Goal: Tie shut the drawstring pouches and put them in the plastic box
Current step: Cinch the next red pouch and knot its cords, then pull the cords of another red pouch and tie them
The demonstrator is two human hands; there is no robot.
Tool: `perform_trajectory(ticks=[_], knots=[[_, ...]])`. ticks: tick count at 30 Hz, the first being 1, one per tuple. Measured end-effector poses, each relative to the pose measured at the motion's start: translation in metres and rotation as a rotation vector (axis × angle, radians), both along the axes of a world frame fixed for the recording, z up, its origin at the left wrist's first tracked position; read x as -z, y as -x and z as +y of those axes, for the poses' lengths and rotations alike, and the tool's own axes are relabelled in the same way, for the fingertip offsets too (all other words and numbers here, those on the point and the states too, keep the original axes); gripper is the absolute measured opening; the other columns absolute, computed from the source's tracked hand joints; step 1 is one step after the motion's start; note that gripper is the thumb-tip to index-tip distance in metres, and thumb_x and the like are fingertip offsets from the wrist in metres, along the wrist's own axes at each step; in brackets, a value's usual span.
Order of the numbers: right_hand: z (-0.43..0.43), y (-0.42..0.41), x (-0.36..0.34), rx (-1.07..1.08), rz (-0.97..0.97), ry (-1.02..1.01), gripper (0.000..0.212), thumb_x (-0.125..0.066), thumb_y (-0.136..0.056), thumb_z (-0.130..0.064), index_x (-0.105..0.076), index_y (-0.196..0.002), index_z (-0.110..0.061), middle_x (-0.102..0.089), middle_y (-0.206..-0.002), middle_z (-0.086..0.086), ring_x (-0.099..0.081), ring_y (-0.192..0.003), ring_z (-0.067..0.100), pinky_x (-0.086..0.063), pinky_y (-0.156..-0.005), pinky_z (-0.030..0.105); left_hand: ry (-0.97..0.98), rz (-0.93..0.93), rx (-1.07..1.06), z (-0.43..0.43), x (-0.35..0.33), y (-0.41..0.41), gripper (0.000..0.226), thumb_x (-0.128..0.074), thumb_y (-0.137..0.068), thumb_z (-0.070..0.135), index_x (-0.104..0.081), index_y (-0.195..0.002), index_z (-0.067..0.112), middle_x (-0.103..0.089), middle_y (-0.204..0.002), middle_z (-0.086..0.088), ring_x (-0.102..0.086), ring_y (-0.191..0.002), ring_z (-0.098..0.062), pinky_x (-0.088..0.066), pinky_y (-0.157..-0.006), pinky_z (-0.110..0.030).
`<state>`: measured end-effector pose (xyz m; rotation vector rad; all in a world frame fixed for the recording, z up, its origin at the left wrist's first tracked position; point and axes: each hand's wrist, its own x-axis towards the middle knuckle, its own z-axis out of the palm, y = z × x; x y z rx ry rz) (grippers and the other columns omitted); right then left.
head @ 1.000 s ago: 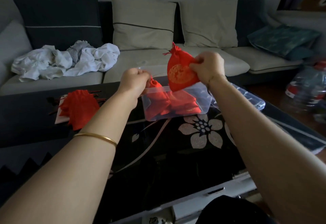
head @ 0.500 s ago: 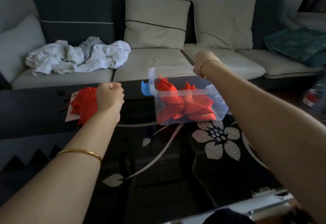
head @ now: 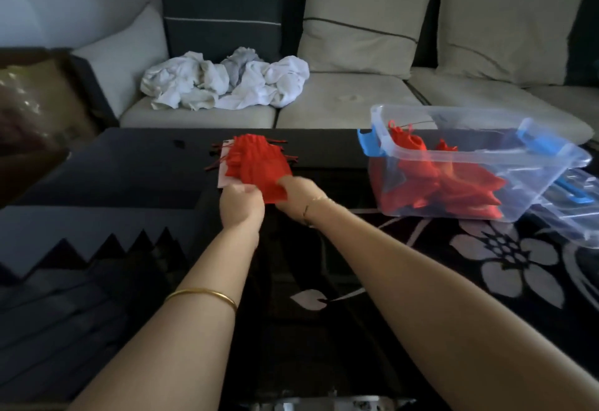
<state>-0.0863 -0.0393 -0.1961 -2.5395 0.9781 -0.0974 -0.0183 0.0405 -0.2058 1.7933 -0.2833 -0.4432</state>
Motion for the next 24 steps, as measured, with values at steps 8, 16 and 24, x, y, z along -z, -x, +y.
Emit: perform_trajectory(ticks=[8,16,24], knots=[[0.017,0.012,0.033,-0.037,0.064,0.329,0.03,-0.051,-0.093,-0.028,-0.054,-0.118,-0.01,-0.047,-0.127,0.011,-0.044,-0.118,0.03,-0.041,-0.091,0.04,-0.103,0.028,0.031,0.006,0.01,-0.007,0.027,-0.049,-0.088,0.01,-0.066,-0.109,0.007,-0.062,-0.113,-0.015,-0.061,-0.097,-0.032,-0.055,-0.084,-0.041],[0.029,0.051,0.034,-0.168,-0.022,0.24,0.017,-0.049,-0.089,-0.017,-0.055,-0.102,-0.008,-0.056,-0.113,0.013,-0.054,-0.104,0.032,-0.044,-0.082,0.036,-0.249,-0.019,0.181,0.021,0.016,0.007,0.032,-0.052,-0.085,0.014,-0.061,-0.11,-0.003,-0.063,-0.11,-0.019,-0.065,-0.09,-0.034,-0.057,-0.082,-0.044],[0.036,0.067,0.031,-0.146,-0.106,0.102,0.005,-0.053,-0.083,-0.018,-0.052,-0.082,-0.013,-0.063,-0.097,0.013,-0.053,-0.102,0.029,-0.046,-0.082,0.036,-0.166,0.126,0.293,0.027,0.006,0.025,0.027,-0.068,-0.084,0.015,-0.059,-0.104,0.0,-0.061,-0.101,-0.014,-0.057,-0.074,-0.021,-0.053,-0.074,-0.034]])
